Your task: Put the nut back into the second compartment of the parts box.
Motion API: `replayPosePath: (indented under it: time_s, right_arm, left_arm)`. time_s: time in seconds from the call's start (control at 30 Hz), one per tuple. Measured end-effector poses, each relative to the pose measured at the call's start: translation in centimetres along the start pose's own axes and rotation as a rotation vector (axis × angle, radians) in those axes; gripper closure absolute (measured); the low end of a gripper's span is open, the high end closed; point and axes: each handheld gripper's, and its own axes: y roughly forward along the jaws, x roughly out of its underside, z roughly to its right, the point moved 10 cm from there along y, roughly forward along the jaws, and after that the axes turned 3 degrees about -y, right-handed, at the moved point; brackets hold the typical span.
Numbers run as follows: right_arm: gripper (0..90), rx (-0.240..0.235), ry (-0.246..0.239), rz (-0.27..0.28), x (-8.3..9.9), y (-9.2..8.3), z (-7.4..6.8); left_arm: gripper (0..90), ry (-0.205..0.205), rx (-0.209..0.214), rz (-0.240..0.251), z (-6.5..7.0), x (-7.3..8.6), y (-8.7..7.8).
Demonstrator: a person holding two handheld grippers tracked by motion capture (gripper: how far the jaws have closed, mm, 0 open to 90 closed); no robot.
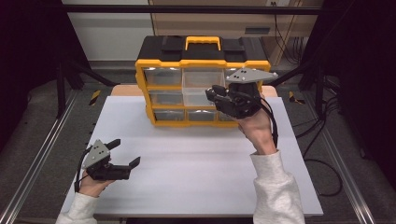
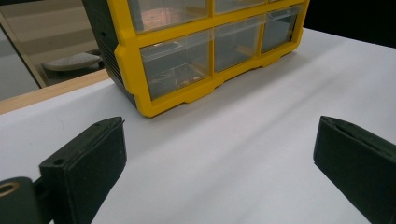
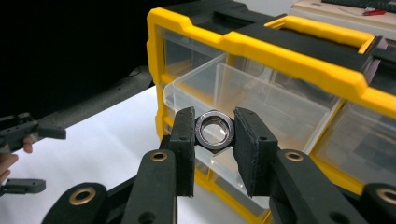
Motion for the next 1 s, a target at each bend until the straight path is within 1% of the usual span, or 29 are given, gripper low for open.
replayPosePath:
  time_s: [0.1, 0.13, 0.3, 0.43, 0.7, 0.9, 1.0]
  right_arm:
    - [70.0, 0.014, 0.003, 0.012, -0.7, 0.1, 0.3]
    - [70.0, 0.012, 0.008, 0.009, -0.8, 0.1, 0.3]
    - [70.0, 0.023, 0.004, 0.011, -1.6, 0.6, 0.6]
    - [70.0, 0.03, 0.007, 0.01, -2.0, 1.3, 0.8]
    - [70.0, 0.045, 0.013, -0.008, -2.4, 2.4, 1.3]
    - [70.0, 0.057, 0.031, -0.013, -2.7, 3.1, 1.8]
    - [70.0, 0.066, 0.032, -0.021, -2.8, 3.6, 2.0]
  left_arm:
    - [1.9, 0.0, 0.0, 0.001, 0.0, 0.0, 0.0]
    - [2.0, 0.0, 0.001, 0.001, 0.0, 0.0, 0.0]
    - [2.0, -0.001, 0.001, 0.002, 0.0, 0.0, 0.0]
    - [1.9, -0.001, 0.001, 0.003, 0.0, 0.0, 0.0]
    - [1.9, -0.003, 0.003, 0.005, 0.0, -0.1, -0.1]
    - [2.0, -0.003, 0.004, 0.006, 0.0, -0.1, -0.1]
    - [2.0, -0.005, 0.003, 0.007, 0.0, -0.1, -0.1]
